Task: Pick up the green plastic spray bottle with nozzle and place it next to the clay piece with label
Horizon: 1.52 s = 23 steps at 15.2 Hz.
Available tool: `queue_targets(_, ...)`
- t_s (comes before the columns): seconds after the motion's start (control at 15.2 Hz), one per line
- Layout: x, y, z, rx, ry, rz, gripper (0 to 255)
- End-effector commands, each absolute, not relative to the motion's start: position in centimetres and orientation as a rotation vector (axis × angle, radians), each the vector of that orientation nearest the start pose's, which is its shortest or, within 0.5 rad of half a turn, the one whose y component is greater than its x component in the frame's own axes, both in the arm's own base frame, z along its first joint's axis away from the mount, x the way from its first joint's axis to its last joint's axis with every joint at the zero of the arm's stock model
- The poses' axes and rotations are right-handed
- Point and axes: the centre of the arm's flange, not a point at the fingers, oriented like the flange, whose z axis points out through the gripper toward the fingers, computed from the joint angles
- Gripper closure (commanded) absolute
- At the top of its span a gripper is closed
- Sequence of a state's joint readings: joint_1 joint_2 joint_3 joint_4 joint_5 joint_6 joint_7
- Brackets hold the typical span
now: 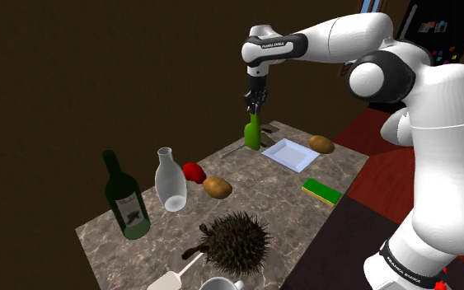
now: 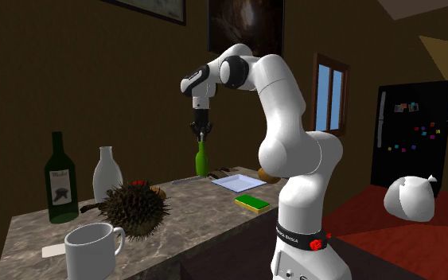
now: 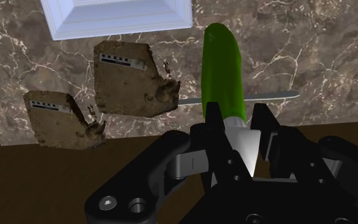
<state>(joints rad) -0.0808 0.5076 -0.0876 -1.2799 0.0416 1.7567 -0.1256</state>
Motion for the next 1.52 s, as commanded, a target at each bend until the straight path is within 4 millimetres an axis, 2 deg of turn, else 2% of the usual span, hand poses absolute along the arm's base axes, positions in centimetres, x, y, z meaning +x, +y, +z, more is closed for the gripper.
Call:
queue_targets(0.0,69.7,-10.1,44.8,-3.138,0.064,0.044,255)
queue_targets(0.2,69.7,-10.1,43.3,-3.138,0.064,0.044,255)
queue_targets(0.73,69.7,-10.1,43.3,-3.138,0.064,0.044,255)
queue_targets(0.79,69.7,-10.1,43.3,-3.138,0.064,0.044,0)
queue_targets(1.12,69.7,-10.1,43.3,-3.138,0.064,0.044,0)
queue_targets(1.39,69.8,-10.1,48.3,-3.138,0.064,0.044,0)
queue_targets(1.45,69.8,-10.1,48.3,-3.138,0.064,0.044,0)
